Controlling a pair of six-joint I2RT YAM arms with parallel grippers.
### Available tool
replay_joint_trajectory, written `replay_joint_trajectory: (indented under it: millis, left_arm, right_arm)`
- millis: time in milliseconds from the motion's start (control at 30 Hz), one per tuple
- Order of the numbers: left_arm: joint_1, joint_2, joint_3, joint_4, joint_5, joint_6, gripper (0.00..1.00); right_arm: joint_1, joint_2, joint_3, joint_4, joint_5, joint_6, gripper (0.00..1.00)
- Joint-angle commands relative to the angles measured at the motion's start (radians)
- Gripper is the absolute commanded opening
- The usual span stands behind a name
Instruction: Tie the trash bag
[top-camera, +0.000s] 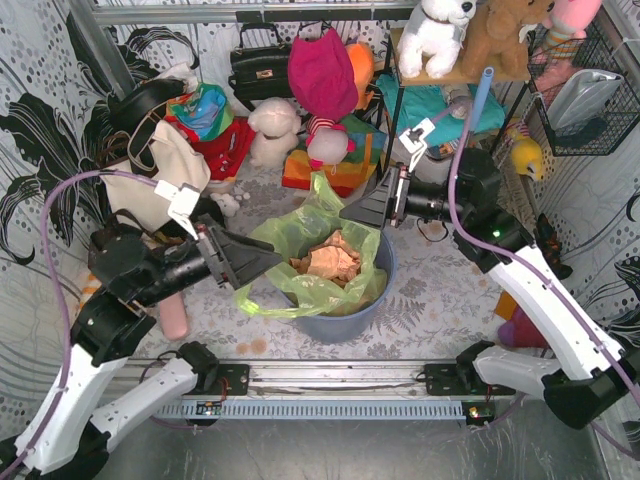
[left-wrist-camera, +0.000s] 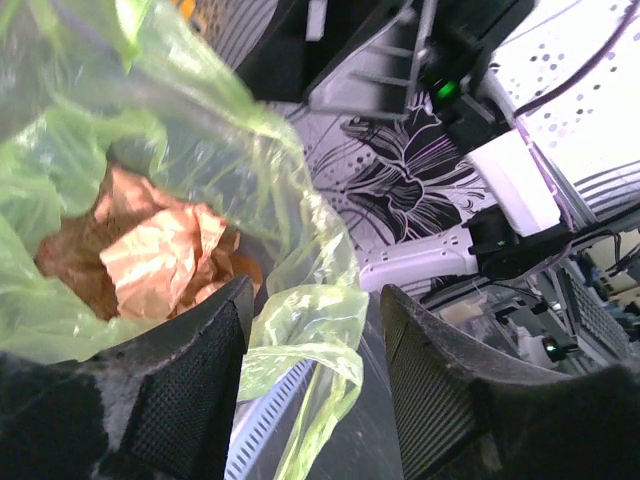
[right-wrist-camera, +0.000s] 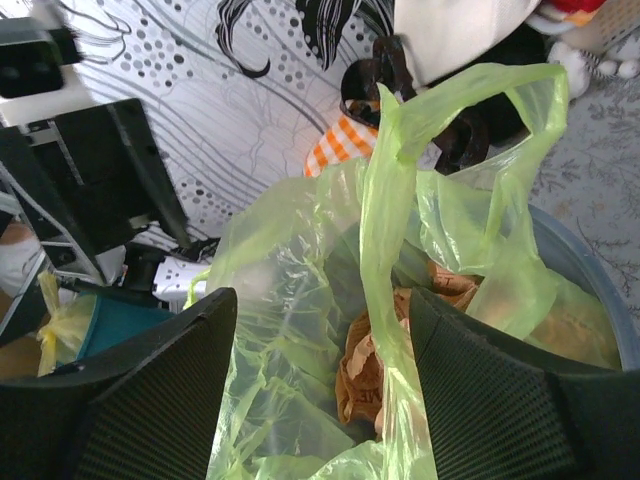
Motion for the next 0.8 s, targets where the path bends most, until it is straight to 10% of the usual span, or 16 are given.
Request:
replay_joint_trajectory:
  millis: [0,567,767]
  left_arm:
    - [0.002,0.007,-0.038,-0.025,0.050,-0.094,0.64]
    - [0.002,-0.123,0.143,-0.591,-0.245,-0.260,0.69]
    - [0.000,-0.326,-0.137,-0.338,-0.158,-0.492,0.81]
  right_arm:
    - [0.006,0.059,0.137,-0.172,-0.094,-0.107,0.70]
    - [0.005,0.294,0.389,-0.381,-0.186,-0.259,0.66]
    - [0.005,0.324,0.389,-0.339,-0.224,-0.239,0.66]
